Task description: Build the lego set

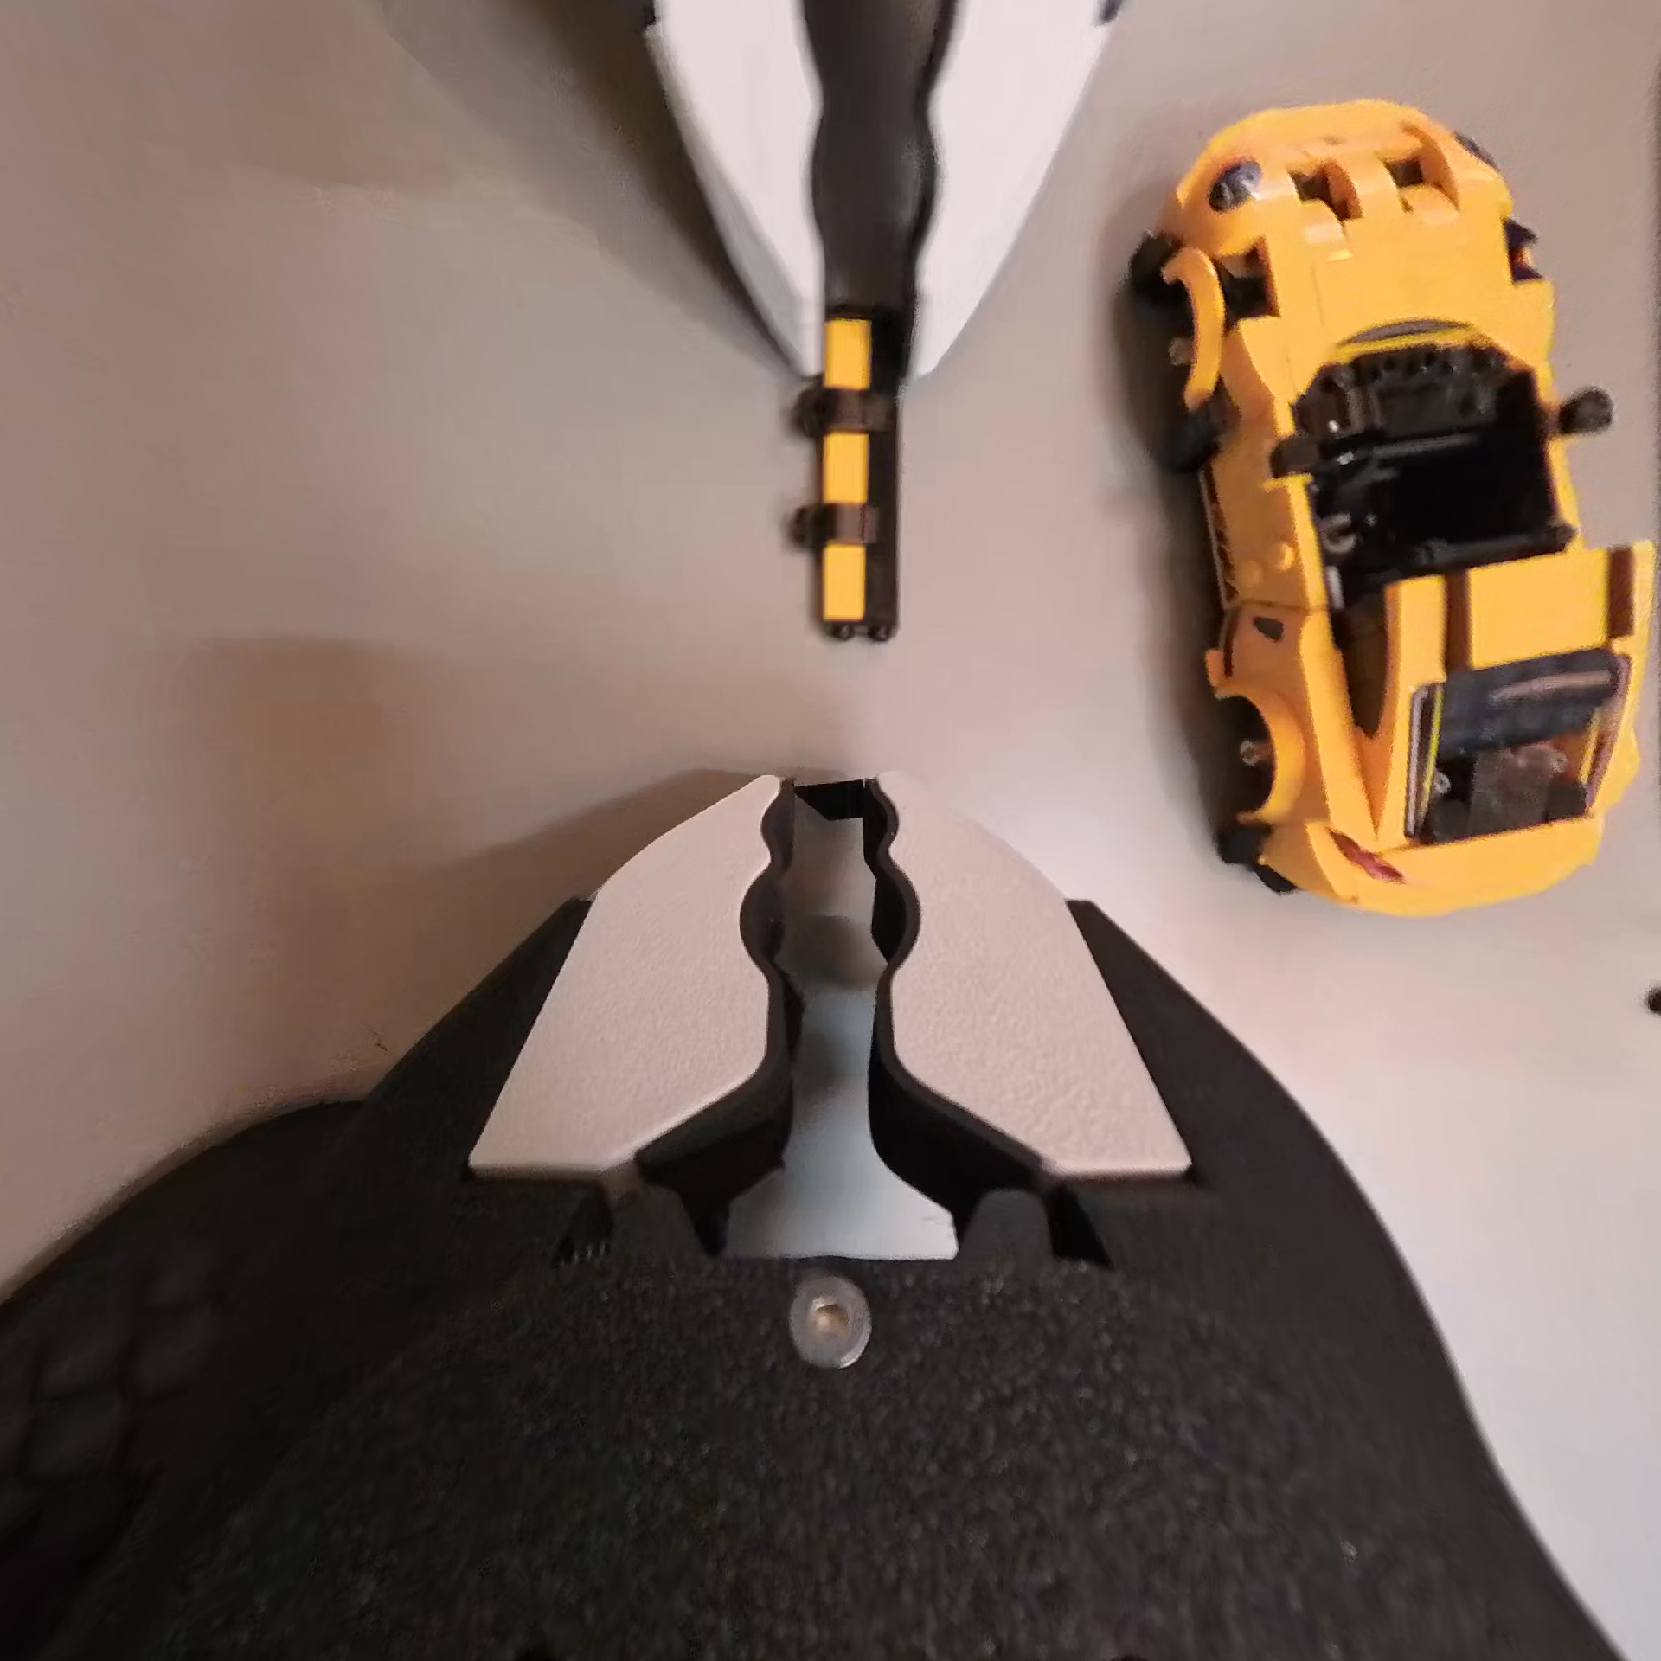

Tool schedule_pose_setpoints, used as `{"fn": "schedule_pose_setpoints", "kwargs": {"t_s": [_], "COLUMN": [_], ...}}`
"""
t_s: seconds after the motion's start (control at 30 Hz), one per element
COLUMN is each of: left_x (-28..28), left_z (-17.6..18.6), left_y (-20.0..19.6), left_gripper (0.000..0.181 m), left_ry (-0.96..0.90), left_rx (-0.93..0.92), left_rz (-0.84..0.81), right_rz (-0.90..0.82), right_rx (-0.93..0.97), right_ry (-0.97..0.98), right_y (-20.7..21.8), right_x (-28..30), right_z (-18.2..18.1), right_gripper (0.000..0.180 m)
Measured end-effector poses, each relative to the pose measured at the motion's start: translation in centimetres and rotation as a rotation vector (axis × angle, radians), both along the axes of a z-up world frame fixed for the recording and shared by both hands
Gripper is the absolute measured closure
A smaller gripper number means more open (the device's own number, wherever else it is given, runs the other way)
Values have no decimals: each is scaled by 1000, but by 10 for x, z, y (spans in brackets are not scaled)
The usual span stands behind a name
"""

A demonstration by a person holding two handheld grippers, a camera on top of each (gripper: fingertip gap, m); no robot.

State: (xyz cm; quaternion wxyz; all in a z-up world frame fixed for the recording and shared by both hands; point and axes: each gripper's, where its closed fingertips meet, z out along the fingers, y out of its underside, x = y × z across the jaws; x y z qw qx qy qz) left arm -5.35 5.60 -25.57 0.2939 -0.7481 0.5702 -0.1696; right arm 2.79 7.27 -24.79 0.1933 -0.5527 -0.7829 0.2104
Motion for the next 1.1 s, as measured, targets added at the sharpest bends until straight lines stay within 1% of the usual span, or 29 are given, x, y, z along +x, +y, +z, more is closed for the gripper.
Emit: {"fn": "schedule_pose_setpoints", "kwargs": {"t_s": [0.03,0.07,0.1,0.17,0.27,0.33,0.4,0.5,0.63,0.73,0.8,0.93,1.1], "left_x": [-9,-15,-18,-21,-20,-16,-13,-9,-4,-1,-1,-1,5], "left_z": [1,2,5,13,24,28,27,24,24,21,19,18,15], "left_y": [5,8,9,11,11,9,7,5,2,1,1,4,3], "left_gripper": [162,157,151,147,150,155,156,157,159,157,156,154,153], "left_ry": [7,-4,-33,-94,-152,-182,-176,-159,-160,-145,-137,-146,-108], "left_rx": [22,19,4,2,27,36,39,43,44,50,52,52,48], "left_rz": [12,32,48,70,90,95,95,90,86,81,85,98,68], "right_rz": [15,28,39,57,49,16,-11,-86,-266,-326,-318,-203,-134], "right_rx": [1,3,7,15,26,8,-2,-1,-60,-81,-62,-5,-28], "right_ry": [-5,-10,-13,-18,-7,11,34,45,38,34,28,14,-37], "right_y": [-3,-4,-6,-7,-6,-6,-8,-6,1,3,6,7,10], "right_x": [-2,-5,-7,-11,-15,-14,-12,-7,-7,-11,-13,-16,-16], "right_z": [0,-1,-1,-3,-1,3,7,7,0,-6,-7,-7,-8], "right_gripper": [166,166,166,164,157,152,151,151,158,157,156,157,162]}}
